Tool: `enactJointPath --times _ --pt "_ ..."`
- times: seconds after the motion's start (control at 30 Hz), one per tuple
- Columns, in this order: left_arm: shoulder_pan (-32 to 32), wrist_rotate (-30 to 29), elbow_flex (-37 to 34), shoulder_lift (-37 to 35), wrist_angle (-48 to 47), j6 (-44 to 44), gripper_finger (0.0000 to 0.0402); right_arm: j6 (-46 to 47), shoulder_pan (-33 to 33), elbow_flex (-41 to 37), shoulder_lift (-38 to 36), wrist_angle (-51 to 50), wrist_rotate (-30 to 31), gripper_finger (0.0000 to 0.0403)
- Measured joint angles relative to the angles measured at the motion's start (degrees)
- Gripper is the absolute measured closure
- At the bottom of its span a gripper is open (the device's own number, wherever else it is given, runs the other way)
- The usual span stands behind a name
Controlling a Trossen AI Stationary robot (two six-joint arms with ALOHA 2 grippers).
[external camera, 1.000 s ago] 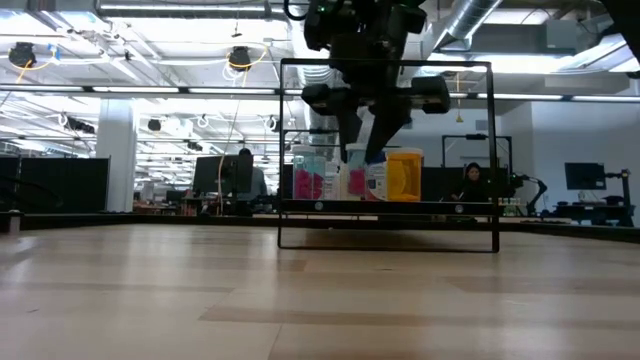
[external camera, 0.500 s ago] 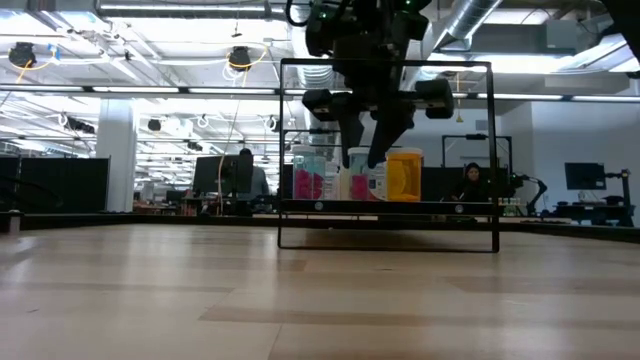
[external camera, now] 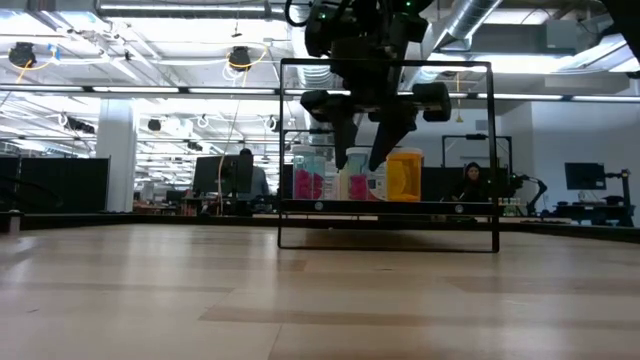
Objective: Pick and place medicine bottles onto shelf by color
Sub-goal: Put the light blue pill bottle on the shelf, then return to Home Position
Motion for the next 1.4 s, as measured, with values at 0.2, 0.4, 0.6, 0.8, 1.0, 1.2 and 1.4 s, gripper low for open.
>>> enactJointPath --times 0.2,0.4,0.6,0.8,1.0,1.2,1.4 --pt "0.00 0.00 0.00 0.00 0.00 0.01 0.0203 0.00 0.00 1.93 0.04 -3.08 0.25 0.0180" --pt "0.00 0.05 0.00 -0.25 -0.15 0.44 0.0203 3.03 -0.04 7.57 0.02 -9.92 2.08 0.0183" --pt "1.03 0.97 0.00 -4.48 -2.85 0.54 0.0203 6.15 -2.81 11.76 -1.32 -14.87 1.95 0.0188" --pt "3.64 4.04 0.00 -9.79 -12.50 0.06 0.0203 11.18 -7.76 11.90 -7.78 -14.97 -2.48 0.0188" --pt "9.24 9.82 0.00 -14.87 -25.12 -0.62 0.0203 16.62 -13.32 10.15 -16.44 -15.75 -13.53 0.0188" --pt "16.12 13.91 0.00 -20.55 -42.28 -6.38 0.0203 20.67 -14.86 3.32 -25.53 -8.46 -13.46 0.0178" --pt "22.90 17.28 0.00 -23.91 -53.25 -10.23 0.0203 27.50 -15.04 -9.67 -35.51 0.60 -13.35 0.0174"
